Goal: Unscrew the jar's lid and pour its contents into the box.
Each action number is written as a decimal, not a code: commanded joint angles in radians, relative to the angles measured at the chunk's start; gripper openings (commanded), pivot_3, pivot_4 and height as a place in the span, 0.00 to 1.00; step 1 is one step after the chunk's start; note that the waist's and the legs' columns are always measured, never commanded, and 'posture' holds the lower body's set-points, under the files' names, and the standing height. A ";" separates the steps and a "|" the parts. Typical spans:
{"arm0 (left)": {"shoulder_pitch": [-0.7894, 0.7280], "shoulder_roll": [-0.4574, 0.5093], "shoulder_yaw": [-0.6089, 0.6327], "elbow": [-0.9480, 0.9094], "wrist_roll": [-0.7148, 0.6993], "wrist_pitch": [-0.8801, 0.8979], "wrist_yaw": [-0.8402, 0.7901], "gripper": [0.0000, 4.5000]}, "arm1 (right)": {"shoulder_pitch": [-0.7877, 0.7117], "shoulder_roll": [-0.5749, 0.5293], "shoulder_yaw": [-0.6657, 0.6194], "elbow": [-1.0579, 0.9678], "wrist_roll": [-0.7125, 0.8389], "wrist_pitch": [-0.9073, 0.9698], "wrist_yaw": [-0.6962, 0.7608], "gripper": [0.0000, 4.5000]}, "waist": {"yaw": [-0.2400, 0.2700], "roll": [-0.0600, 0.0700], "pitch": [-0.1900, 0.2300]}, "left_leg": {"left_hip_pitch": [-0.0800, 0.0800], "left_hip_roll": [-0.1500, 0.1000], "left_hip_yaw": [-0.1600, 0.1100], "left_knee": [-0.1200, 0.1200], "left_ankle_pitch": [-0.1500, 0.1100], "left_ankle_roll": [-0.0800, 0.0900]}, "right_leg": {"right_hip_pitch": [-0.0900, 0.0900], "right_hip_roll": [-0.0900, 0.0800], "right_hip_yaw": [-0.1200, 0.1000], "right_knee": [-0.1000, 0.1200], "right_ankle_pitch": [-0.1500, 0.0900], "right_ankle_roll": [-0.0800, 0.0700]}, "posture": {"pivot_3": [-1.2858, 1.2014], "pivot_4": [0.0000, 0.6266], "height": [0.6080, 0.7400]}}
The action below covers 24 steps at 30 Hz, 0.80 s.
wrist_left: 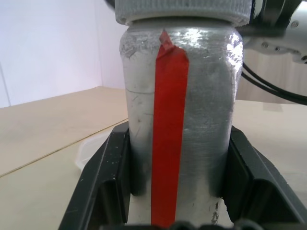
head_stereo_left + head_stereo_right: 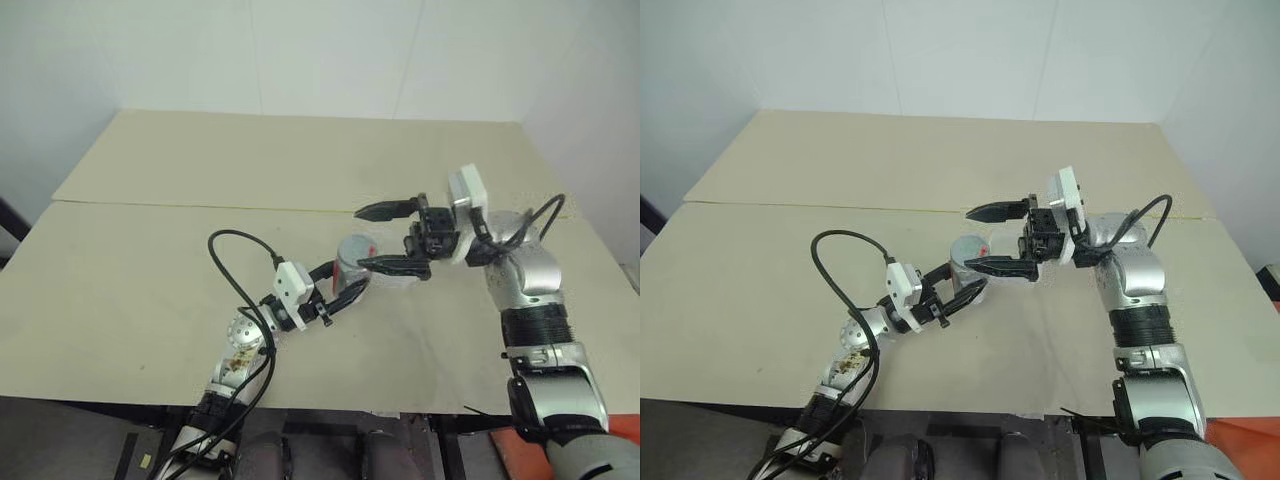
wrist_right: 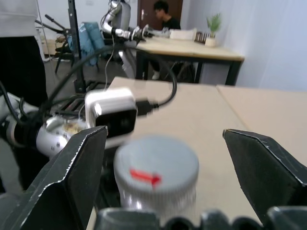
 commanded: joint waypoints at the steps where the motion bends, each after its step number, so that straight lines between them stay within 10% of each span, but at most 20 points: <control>1: -0.020 -0.010 0.002 -0.003 0.004 -0.036 -0.002 0.47 | 0.044 0.003 -0.016 -0.159 0.039 0.040 -0.078 0.99 | 0.000 0.000 0.000 | 0.000 0.000 0.000 0.000 0.000 0.000 | 0.000 0.000 0.000 0.000 0.000 0.000 | 0.52 0.24 1.00; 8: -0.023 -0.030 0.004 0.000 0.004 -0.054 0.010 0.47 | 0.118 0.058 0.011 -0.297 -0.090 0.028 -0.355 0.99 | 0.000 0.000 0.000 | 0.000 -0.001 0.000 0.000 0.000 0.000 | 0.000 -0.001 0.000 0.000 0.000 0.000 | 0.52 0.24 1.00; 24: -0.018 -0.023 0.009 -0.006 -0.008 -0.055 0.001 0.47 | 0.194 0.029 0.019 -0.365 -0.118 0.027 -0.439 0.99 | 0.000 0.000 0.000 | 0.000 -0.001 0.000 0.000 -0.003 0.005 | 0.000 0.000 0.000 -0.001 0.000 0.000 | 0.52 0.24 1.00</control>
